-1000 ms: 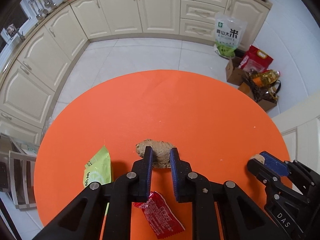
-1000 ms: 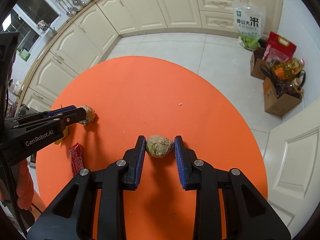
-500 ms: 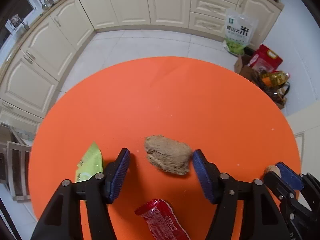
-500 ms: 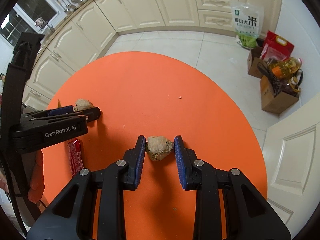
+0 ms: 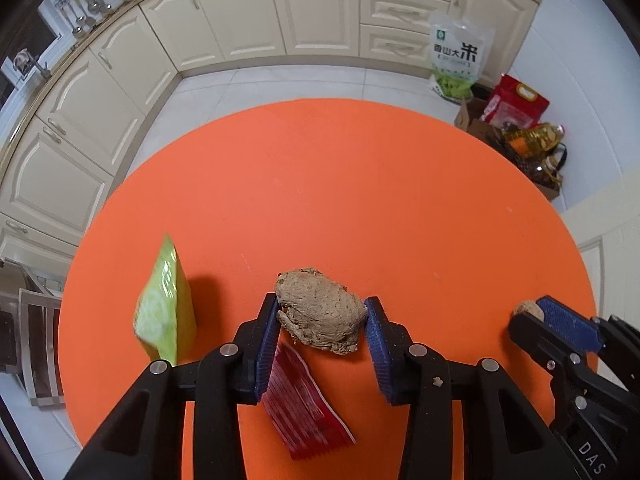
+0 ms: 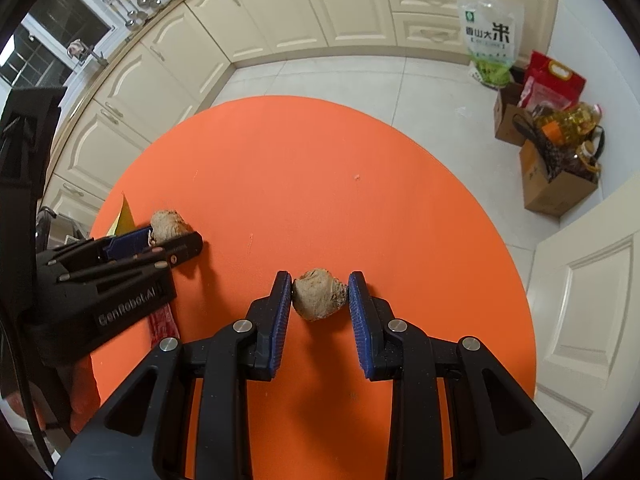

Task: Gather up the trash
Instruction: 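Carry the brown lump in the left tool while the right tool carries the ball to the wastebasket, then open the left tool over the wastebasket while the right tool releases the ball into it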

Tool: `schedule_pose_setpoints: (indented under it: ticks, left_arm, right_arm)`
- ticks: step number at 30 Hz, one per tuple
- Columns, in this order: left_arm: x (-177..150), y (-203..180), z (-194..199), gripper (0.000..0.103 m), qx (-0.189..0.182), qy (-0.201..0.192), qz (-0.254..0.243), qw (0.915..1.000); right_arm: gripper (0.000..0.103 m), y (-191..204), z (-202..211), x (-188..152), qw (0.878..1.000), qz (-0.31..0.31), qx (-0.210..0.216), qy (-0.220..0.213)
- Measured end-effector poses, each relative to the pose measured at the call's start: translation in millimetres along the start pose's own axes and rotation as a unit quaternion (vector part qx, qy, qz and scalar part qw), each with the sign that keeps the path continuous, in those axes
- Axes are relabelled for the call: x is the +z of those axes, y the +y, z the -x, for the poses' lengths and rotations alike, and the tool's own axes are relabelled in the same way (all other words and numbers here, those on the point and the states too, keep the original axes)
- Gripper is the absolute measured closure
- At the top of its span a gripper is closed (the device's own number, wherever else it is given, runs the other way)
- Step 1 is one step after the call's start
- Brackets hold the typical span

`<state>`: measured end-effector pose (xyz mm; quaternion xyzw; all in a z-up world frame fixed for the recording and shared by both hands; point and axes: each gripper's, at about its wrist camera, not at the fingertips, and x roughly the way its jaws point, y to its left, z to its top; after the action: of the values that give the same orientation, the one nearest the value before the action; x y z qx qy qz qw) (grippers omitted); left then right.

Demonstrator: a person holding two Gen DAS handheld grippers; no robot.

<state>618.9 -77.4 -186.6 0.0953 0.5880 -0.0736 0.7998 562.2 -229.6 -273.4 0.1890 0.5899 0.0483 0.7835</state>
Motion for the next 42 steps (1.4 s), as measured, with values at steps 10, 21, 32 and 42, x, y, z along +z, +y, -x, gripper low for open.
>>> schedule_pose_setpoints:
  ticks: [10,21,32,42]
  left_arm:
    - [-52.6,-45.8,52.8,0.065,-0.017,-0.025,-0.040,0.9988]
    - [-151.4,-132.8,135.1,0.065,-0.059,-0.060,-0.132,0.9876]
    - [-226.5,-229.9,161.6,0.065,-0.102,-0.047,-0.243,0.9634]
    - [-245.4,-272.2,149.0,0.064,-0.084,-0.006,-0.273,0.9583]
  right_arm:
    - [0.076,-15.9,58.2,-46.6,0.999,-0.009,-0.022,-0.027]
    - [0.076,-90.2,153.4,-139.0,0.989,-0.096,-0.082,-0.073]
    - [0.076,-165.0,214.2,-247.3,0.964,-0.200,-0.137,-0.112]
    - [0.076,-199.0,200.1,-283.9,0.958,-0.244,-0.120,-0.096]
